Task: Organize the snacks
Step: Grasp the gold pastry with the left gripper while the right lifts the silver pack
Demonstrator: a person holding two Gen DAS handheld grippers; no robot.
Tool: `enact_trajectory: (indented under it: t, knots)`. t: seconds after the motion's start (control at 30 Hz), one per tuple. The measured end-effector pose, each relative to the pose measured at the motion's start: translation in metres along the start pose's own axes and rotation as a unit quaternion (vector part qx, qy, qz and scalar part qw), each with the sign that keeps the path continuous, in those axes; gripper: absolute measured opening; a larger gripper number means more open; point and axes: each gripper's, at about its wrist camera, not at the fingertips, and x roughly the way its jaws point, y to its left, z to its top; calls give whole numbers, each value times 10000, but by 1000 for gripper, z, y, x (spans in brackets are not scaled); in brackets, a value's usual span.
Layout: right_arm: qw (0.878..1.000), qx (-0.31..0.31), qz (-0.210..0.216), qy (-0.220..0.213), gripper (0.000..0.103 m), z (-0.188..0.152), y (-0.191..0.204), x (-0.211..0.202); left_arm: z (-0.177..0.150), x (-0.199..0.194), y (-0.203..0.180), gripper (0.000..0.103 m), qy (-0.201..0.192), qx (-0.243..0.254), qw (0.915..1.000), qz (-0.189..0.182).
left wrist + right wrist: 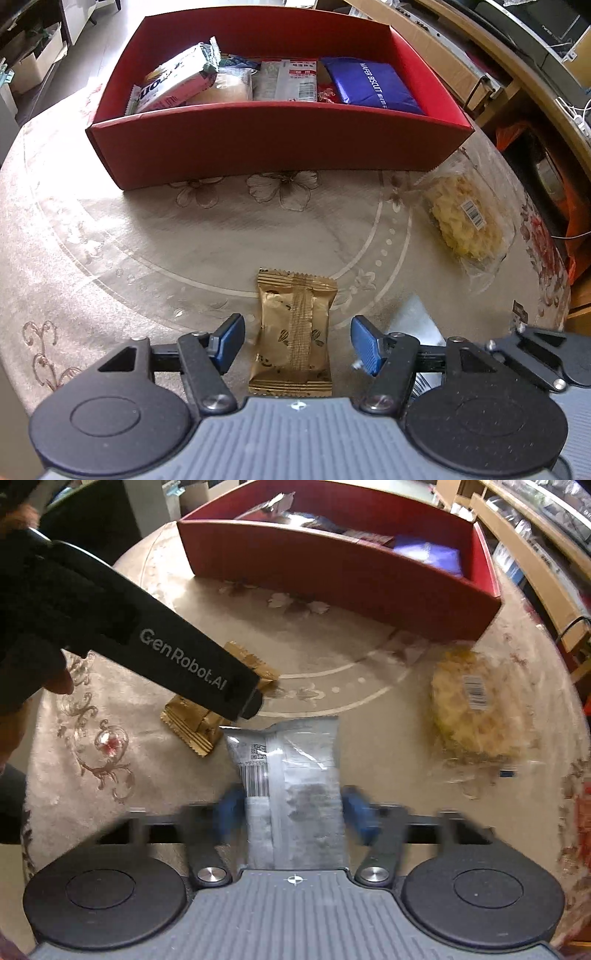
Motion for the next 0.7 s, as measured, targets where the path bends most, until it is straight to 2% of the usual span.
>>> enact_trajectory:
  t: [0.17, 0.43, 0.53, 0.7]
  knots:
    - [9991, 388, 108, -121, 48, -13, -9, -21, -1, 2, -6, 62, 3, 63, 10000, 54]
    - [9930, 1048, -118, -539, 48, -15, -36, -41, -3, 8, -22, 61, -182, 166, 9983, 526]
    - [9898, 1277, -91, -621, 48, -12, -48, -45, -4, 10, -28, 42, -355, 304, 9945, 933]
    - [9897, 1251, -86, -689, 48, -3, -53, -45, -8, 8, -26, 36, -422, 192, 9945, 938]
